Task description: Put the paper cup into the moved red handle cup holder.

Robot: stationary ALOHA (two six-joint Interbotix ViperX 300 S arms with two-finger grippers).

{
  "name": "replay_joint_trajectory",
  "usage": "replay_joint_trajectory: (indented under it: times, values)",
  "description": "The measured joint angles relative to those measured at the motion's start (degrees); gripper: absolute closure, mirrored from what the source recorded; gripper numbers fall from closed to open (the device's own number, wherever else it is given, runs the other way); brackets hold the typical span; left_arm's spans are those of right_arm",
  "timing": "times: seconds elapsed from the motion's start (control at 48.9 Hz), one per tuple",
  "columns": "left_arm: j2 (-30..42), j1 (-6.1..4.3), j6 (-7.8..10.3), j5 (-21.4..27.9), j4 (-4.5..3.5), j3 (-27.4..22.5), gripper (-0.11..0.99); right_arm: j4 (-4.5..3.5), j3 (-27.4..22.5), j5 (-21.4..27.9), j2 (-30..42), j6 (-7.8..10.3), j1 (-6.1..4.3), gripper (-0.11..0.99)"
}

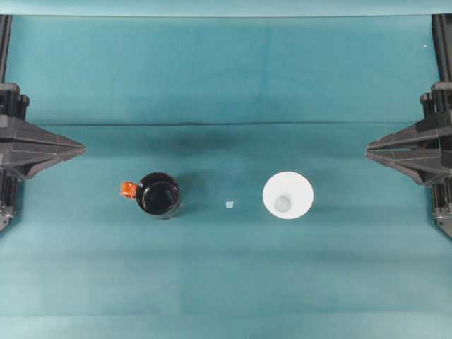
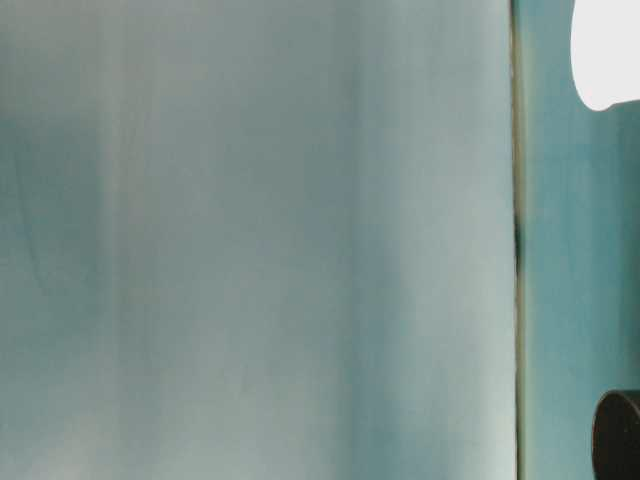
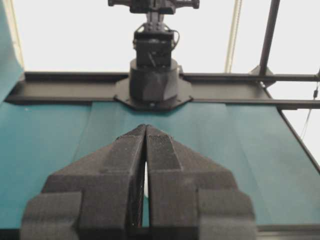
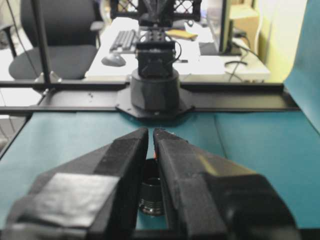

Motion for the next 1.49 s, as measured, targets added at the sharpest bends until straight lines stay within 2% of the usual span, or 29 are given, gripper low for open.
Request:
replay_joint_trajectory:
  times: [0.041,0.082,0.164,0.266,0.327,0.593,0.777,0.92,1.084,1.207,1.268,1.493]
  values:
    - [0.18,-0.18,-0.53,0.53,0.18,0.0,0.85,0.0,0.0,0.09,0.0,0.0,0.09,0.87]
    - [0.62,-0.53,-1.67,2.2,0.26,-0.09,0.85,0.44,0.0,0.53,0.18,0.0,0.18,0.82]
    - [2.02,-1.32,-3.25,5.8,0.44,-0.35,0.85,1.49,-0.09,3.08,0.35,0.62,0.26,0.89]
    - [3.43,-1.58,-5.01,10.11,0.53,-1.67,0.85,1.76,-0.7,7.21,0.44,1.49,0.26,0.94]
    - [3.96,-1.58,-5.36,12.66,0.53,-2.55,0.85,1.76,-1.14,10.02,0.44,2.02,0.26,0.95]
    - [8.35,-1.58,-5.45,28.48,0.53,-8.09,0.85,1.85,-1.49,18.11,0.44,3.43,0.26,0.95]
    - [14.15,-1.58,-5.45,38.94,0.53,-12.74,0.85,1.85,-1.49,23.12,0.35,5.8,0.26,0.95]
    - [18.37,-1.58,-5.36,43.77,0.62,-14.94,0.85,1.93,-1.49,27.16,0.44,7.21,0.18,0.95]
    - [24.08,-1.58,-5.36,49.83,0.7,-17.14,0.85,1.85,-1.49,29.18,0.44,7.29,-0.53,0.95]
    - [26.89,-0.97,-5.36,53.17,0.7,-19.07,0.85,1.93,-1.58,29.62,0.44,7.29,-0.97,0.95]
    - [27.77,-0.62,-5.45,54.32,0.7,-19.95,0.85,1.93,-1.58,29.88,0.44,7.38,-1.05,0.95]
    - [29.27,-0.35,-5.19,55.72,0.88,-20.65,0.85,1.93,-1.49,30.32,0.44,7.38,-1.14,0.95]
